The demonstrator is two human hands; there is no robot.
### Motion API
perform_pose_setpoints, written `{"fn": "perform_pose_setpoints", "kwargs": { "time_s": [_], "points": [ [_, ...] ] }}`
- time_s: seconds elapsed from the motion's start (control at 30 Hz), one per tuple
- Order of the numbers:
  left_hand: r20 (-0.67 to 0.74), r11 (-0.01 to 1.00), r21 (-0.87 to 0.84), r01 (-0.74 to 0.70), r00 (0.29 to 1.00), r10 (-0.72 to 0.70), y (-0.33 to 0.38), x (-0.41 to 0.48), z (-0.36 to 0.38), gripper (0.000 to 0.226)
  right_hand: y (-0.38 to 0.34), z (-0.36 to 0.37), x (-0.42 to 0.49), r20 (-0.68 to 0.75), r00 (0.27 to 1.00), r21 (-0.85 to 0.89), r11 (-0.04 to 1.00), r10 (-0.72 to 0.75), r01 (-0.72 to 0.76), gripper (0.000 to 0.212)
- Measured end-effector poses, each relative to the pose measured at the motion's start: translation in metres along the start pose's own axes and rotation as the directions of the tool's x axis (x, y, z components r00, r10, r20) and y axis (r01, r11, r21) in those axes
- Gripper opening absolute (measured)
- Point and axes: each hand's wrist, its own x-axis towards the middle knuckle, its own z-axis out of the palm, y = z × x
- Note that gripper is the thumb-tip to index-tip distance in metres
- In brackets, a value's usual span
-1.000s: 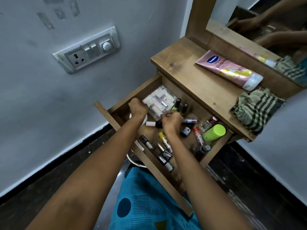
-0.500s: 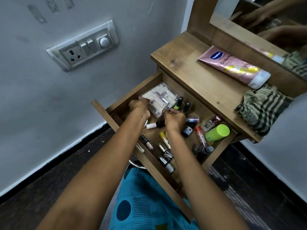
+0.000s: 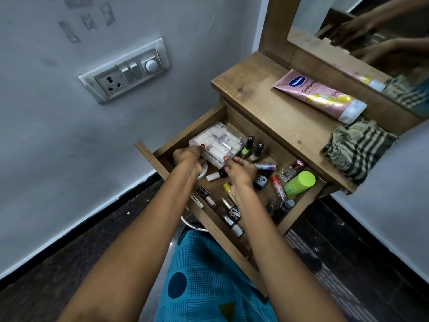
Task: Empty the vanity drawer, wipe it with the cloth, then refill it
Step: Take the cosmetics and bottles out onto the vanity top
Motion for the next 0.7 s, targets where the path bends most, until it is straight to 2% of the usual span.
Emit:
{"fn": "perform_pose_setpoints", "kwargs": {
  "time_s": [0.03,0.1,0.17,0.27,0.33,0.47,0.6,0.7],
  "points": [
    [0.001,1.000,-0.001,0.009,1.000,-0.009,0.000,-0.003,-0.003,0.004,0.000,-0.002,-0.004,0.022,1.000,0.001,1.000,0.001,-0.001,0.014],
    [0.004,1.000,-0.013,0.016,1.000,-0.015,0.002,-0.006,-0.009,0.014,-0.001,-0.005,-0.014,0.063,0.998,0.002,1.000,-0.013,0.013,0.019],
    [0.013,0.999,-0.032,0.003,1.000,-0.002,0.004,-0.010,-0.014,0.008,-0.003,-0.008,-0.024,0.072,0.997,0.033,0.999,-0.022,0.020,0.031],
    [0.062,0.997,-0.079,-0.019,0.998,0.024,0.008,-0.015,-0.017,0.019,-0.010,-0.011,-0.039,0.102,0.994,0.064,0.998,-0.032,0.026,0.032],
    [0.110,0.993,-0.109,-0.032,0.993,0.044,0.010,-0.018,-0.020,0.017,-0.016,-0.013,-0.048,0.149,0.987,0.084,0.995,-0.062,0.050,0.033],
    [0.164,0.986,-0.151,-0.065,0.982,0.090,0.024,-0.025,-0.016,0.013,-0.030,-0.009,-0.058,0.149,0.979,0.124,0.985,-0.138,0.120,0.033],
    [0.178,0.979,-0.183,-0.094,0.976,0.127,0.041,-0.030,0.001,0.018,-0.051,0.000,-0.051,0.144,0.956,0.115,0.964,-0.254,0.239,0.031],
    [0.200,0.974,-0.190,-0.120,0.967,0.158,0.053,-0.029,0.018,0.019,-0.063,0.007,-0.038,0.114,0.931,0.044,0.938,-0.347,0.344,0.030]
  ]
}}
